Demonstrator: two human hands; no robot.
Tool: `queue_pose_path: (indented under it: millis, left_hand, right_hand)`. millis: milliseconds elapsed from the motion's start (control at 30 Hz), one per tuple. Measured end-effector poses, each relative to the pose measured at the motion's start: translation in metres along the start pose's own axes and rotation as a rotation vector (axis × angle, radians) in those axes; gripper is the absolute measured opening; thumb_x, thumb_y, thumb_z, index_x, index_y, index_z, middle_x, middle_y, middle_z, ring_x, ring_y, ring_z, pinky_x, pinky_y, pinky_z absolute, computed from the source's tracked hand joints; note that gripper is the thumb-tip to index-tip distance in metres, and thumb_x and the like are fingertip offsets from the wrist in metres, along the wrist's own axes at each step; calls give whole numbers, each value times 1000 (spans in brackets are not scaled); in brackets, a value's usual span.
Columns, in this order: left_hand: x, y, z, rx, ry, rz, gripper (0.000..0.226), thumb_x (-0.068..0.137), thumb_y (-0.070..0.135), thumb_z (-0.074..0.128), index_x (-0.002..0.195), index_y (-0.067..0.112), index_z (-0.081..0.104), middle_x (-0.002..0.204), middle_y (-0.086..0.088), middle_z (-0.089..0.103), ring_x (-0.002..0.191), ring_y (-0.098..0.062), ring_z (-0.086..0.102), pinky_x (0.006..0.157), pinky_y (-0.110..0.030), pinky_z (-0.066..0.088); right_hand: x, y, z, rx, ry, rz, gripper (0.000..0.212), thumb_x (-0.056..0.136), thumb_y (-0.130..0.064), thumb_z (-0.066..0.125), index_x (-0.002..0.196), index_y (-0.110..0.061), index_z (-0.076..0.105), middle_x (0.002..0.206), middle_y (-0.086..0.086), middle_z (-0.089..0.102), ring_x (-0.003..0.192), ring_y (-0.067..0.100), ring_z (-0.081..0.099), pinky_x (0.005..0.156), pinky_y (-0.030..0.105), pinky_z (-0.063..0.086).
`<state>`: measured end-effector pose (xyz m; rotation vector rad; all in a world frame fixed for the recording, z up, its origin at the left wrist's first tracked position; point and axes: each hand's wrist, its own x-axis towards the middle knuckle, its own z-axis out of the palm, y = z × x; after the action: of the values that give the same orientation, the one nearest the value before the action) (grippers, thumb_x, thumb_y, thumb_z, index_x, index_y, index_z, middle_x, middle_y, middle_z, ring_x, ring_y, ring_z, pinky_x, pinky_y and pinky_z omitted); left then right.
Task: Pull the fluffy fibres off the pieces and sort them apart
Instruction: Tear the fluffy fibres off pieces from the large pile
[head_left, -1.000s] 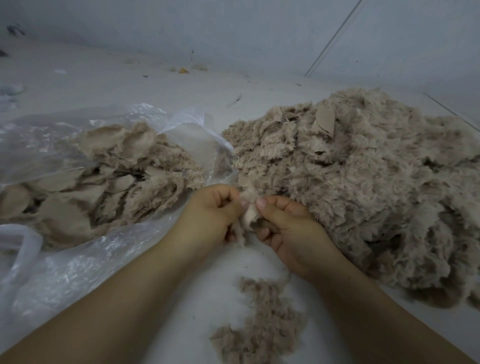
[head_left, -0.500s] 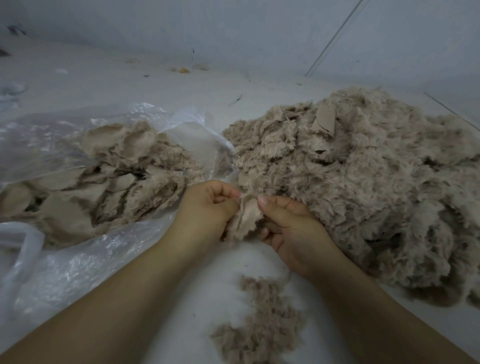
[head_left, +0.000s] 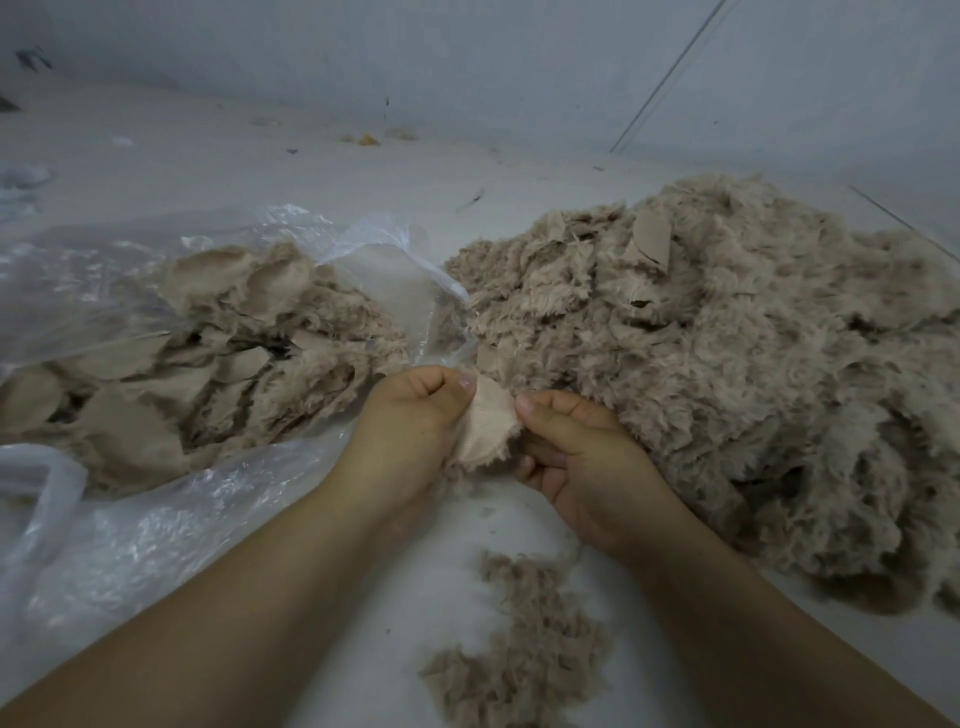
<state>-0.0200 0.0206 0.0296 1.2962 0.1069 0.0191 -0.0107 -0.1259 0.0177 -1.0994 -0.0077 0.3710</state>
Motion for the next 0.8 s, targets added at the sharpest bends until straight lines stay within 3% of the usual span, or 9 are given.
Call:
queue_pose_path:
  millis: [100,167,233,333,433,500,600,700,800]
  left_hand:
    - [-2,-2,2,147,-34,117,25,96,10,57,75,1,67,60,-12,68,46,-16,60,44,-21,46]
    - [-4,-3,3,191,-46,154,28,95,11,59,69,4,66,56,-11,66,44,-16,59,43,-21,45]
    - [-4,-2,3,220,-44,160,27,94,18,62,70,5,66,62,-25,64,49,-27,57,48,-31,47]
    - [-4,2,3,176,-52,143,26,91,23,63,75,3,68,72,-32,64,57,-35,55,59,-45,45]
    - [-4,3,3,160,-74,159,25,87,27,62,76,7,71,69,-26,67,56,-28,59,56,-38,47]
    - [-6,2,5,136,-107,170,26,90,22,60,77,2,71,60,-16,67,47,-21,60,46,-26,47]
    - [-8,2,7,41,-168,131,27,96,10,54,84,-11,65,58,-10,69,45,-16,65,42,-20,49]
    - [-6,1,6,82,-173,112,35,94,24,57,87,-9,67,64,-16,69,48,-18,63,43,-23,48]
    - [-2,3,2,174,-190,72,45,81,43,64,90,0,70,62,-18,62,40,-13,48,36,-20,36]
  right_hand:
    - [-3,-1,1,42,-15,-16,23,81,-31,66,78,-8,62,50,-6,47,41,2,46,50,20,39]
    - [-5,-2,3,-54,-75,-52,24,83,-34,66,77,-11,68,61,2,55,51,8,50,55,23,39]
    - [-5,-2,5,-140,-77,-49,27,79,-30,67,85,-3,66,78,18,57,61,17,49,59,27,41]
    - [-2,-2,3,-116,-56,-24,21,79,-24,68,80,-3,62,69,15,54,54,14,46,59,29,40]
    - [-2,-2,4,-98,-60,-5,13,93,-8,55,85,1,61,65,13,50,53,14,43,59,31,38]
    - [-1,-2,3,-109,-39,-2,21,93,-1,51,73,-3,57,60,10,44,48,11,39,52,25,37]
    - [-1,-2,1,-33,-61,2,28,84,-12,58,57,-16,55,48,-5,38,41,5,33,50,23,34]
    - [-1,0,-1,-127,-126,-30,18,84,-24,71,74,-10,69,60,3,59,50,9,52,52,22,43]
    - [0,0,-1,-111,-132,-36,23,84,-26,63,86,-6,73,77,13,70,63,17,62,54,22,47]
